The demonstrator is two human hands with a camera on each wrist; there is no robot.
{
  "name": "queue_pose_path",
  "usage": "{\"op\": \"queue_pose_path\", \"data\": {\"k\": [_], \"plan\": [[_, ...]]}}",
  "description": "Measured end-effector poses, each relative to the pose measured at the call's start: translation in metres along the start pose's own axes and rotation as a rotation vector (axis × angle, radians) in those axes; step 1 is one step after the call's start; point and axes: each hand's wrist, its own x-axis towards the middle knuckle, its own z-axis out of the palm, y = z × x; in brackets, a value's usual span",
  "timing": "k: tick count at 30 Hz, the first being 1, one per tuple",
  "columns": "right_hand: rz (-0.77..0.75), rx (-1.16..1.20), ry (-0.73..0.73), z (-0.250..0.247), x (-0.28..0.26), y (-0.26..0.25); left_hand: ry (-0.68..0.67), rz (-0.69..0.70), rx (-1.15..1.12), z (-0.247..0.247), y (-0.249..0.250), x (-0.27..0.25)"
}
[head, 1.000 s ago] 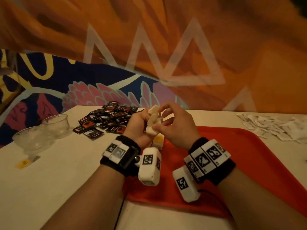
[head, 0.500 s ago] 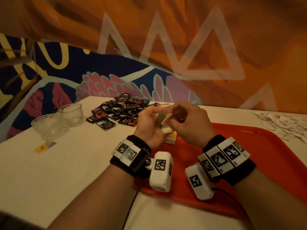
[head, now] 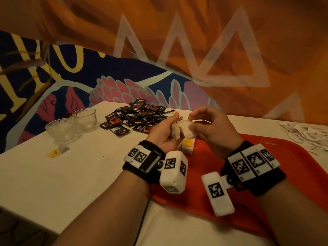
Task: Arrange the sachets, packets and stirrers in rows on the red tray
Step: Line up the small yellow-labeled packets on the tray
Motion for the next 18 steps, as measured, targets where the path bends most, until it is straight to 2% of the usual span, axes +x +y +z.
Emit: {"op": "queue_pose_path", "data": {"k": [8,12,18], "plan": [[0.017,0.008,0.012,0.006,0.002,0.003,0.115,0.014,0.057,-0.021,0.025,-0.026],[0.029,-0.054,-0.039,0.022,-0.002,-0.003,0.216,0.035,0.307,-0.05,0.047,-0.043],[-0.049,-0.443,-0.243,0.083,-0.002,-0.03,0.566,0.224,0.946,-0.101,0.097,-0.079]]}}
